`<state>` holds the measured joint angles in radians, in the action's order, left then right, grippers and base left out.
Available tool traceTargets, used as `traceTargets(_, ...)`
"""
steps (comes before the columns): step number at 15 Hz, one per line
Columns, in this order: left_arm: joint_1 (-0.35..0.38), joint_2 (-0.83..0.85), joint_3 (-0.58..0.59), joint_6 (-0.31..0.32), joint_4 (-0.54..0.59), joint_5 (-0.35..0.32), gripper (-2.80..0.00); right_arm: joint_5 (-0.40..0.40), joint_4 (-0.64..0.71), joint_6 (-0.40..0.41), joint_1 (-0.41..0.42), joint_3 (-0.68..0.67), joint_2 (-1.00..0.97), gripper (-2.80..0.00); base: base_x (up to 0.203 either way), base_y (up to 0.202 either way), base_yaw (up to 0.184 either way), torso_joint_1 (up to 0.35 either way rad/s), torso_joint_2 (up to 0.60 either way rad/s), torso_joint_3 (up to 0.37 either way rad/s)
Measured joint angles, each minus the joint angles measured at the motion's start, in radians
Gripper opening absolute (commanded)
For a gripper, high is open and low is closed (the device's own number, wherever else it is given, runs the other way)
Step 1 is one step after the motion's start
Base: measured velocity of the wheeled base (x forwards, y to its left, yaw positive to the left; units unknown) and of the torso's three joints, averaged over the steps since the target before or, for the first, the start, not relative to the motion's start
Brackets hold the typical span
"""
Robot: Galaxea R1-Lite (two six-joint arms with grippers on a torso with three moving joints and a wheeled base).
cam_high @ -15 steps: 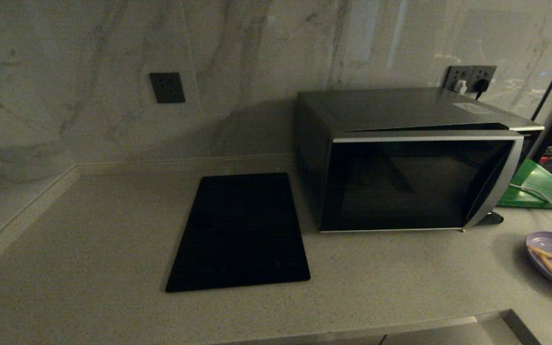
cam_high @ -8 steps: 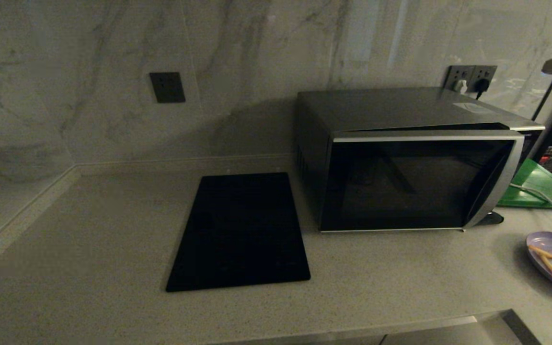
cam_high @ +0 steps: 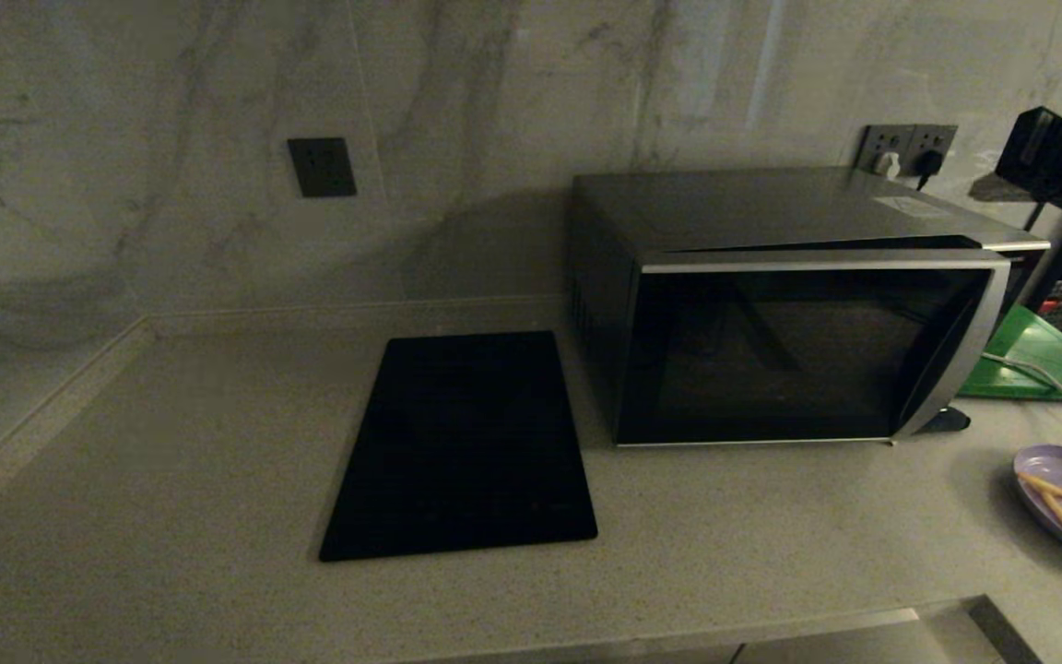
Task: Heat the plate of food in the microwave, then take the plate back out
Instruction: Open the microwave oven
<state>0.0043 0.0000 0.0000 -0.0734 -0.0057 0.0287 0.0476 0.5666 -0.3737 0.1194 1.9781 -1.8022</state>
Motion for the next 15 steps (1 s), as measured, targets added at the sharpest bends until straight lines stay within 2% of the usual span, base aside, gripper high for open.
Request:
traceTargets(3,0.0,0.0,0.0,0.0,0.0,0.0,-2.8,-0.084,-0.002,0.056,0.016,0.002,-0.04,-2.8,0.0,0.0,0.0,0.0,0.0,0.0)
traceTargets(15,0.0,0.0,0.0,0.0,0.0,0.0,-2.8,-0.084,-0.059,0.072,0.043,0.01,-0.141,-2.8,0.0,0.0,0.0,0.0,0.0,0.0)
